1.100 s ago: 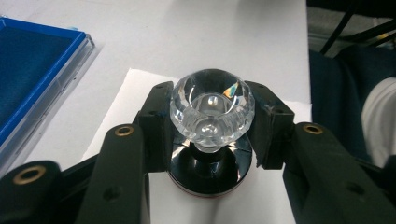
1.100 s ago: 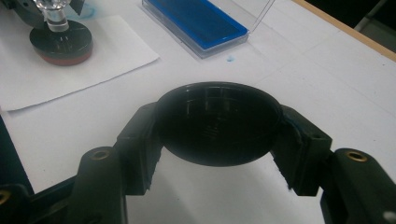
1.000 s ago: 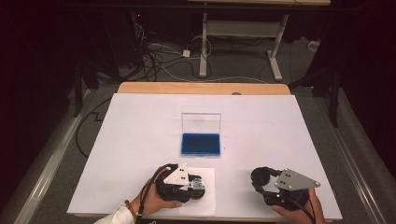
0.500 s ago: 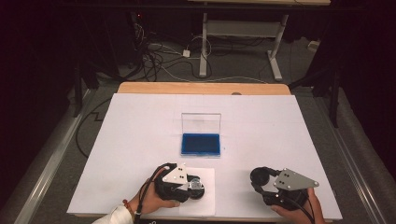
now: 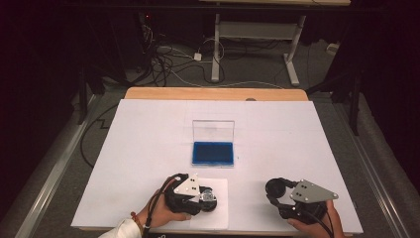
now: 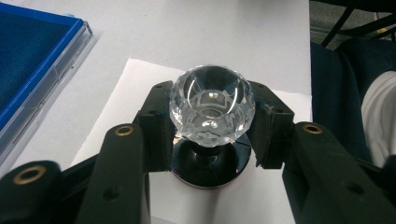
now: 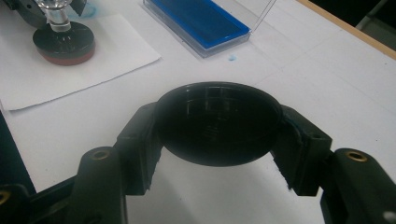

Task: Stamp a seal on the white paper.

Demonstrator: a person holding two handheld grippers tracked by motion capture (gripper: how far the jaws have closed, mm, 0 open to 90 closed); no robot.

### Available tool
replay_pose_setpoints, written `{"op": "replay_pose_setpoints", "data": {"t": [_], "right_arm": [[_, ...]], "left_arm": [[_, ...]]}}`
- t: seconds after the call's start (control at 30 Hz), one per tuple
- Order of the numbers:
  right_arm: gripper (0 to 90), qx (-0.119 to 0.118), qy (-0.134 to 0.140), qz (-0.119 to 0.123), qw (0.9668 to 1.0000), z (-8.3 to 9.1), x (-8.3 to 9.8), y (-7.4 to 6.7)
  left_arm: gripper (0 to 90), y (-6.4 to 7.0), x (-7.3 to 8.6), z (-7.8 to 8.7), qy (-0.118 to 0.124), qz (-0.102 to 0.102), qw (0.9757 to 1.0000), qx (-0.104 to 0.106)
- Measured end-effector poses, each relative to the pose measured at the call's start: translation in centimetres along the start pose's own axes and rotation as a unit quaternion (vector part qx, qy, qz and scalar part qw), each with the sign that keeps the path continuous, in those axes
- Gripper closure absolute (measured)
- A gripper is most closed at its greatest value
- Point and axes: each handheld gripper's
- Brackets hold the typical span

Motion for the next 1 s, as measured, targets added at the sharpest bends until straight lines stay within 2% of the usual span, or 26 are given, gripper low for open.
{"op": "replay_pose_setpoints", "data": {"t": [0.3, 0.57, 0.73, 1.0], "right_arm": [[38.5, -0.002, 0.0, -0.001, 1.0, 0.01, -0.03, 0.0], [38.5, -0.004, -0.002, -0.001, 1.0, -0.25, -0.12, 0.12], [38.5, -0.005, -0.003, -0.004, 1.0, -0.43, -0.26, 0.27], [38.5, -0.007, -0.008, -0.001, 0.9999, -0.64, -0.29, 0.23]], "left_arm": [[54.6, 0.15, 0.0, -0.01, 0.0, -0.003, 1.0, -0.004], [54.6, 0.34, -0.09, -0.02, -0.006, -0.016, 0.9998, -0.014], [54.6, 0.1, 0.08, -0.02, 0.001, -0.01, 0.9999, -0.006], [54.5, 0.16, -0.1, 0.12, -0.003, -0.001, 1.0, -0.006]]}}
Point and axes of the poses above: each handheld gripper's, and its own axes: z roughly backward along the jaws, x roughly out of its underside, y roughly to its right, and after that the axes turned 2 degrees about -z, right-handed
